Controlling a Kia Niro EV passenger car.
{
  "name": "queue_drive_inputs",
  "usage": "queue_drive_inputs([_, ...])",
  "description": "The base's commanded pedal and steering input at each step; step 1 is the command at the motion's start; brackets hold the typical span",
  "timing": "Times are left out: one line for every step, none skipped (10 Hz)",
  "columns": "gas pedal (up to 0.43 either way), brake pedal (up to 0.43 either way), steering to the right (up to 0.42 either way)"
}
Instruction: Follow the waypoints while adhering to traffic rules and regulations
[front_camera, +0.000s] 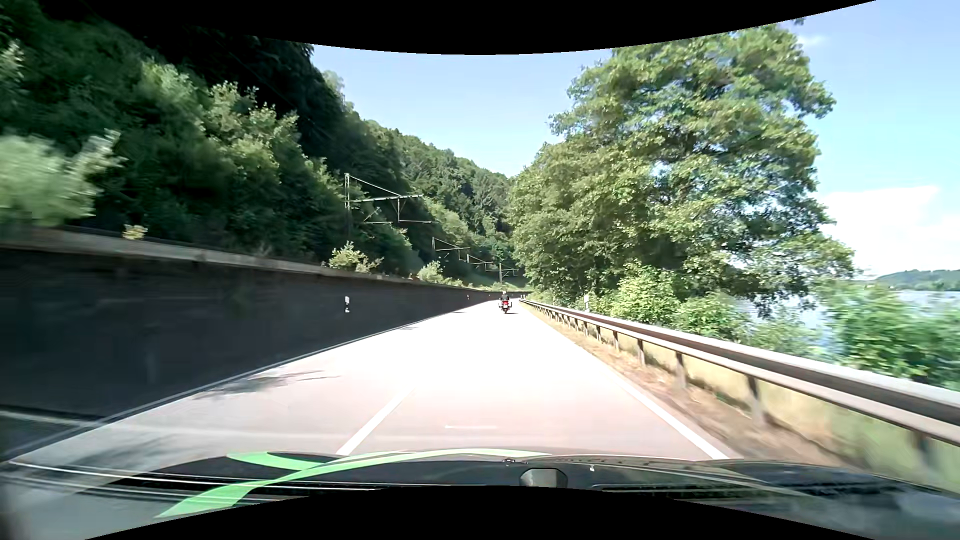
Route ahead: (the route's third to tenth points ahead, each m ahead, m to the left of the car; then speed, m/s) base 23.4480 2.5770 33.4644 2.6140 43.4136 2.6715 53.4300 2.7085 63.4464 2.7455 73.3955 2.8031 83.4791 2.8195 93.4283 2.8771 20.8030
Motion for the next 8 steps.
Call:
queue_drive_inputs([0.26,0.0,-0.004])
queue_drive_inputs([0.26,0.0,-0.004])
queue_drive_inputs([0.26,0.0,-0.004])
queue_drive_inputs([0.26,0.0,-0.004])
queue_drive_inputs([0.248,0.0,-0.004])
queue_drive_inputs([0.24,0.0,-0.004])
queue_drive_inputs([0.228,0.0,-0.004])
queue_drive_inputs([0.228,0.0,-0.004])
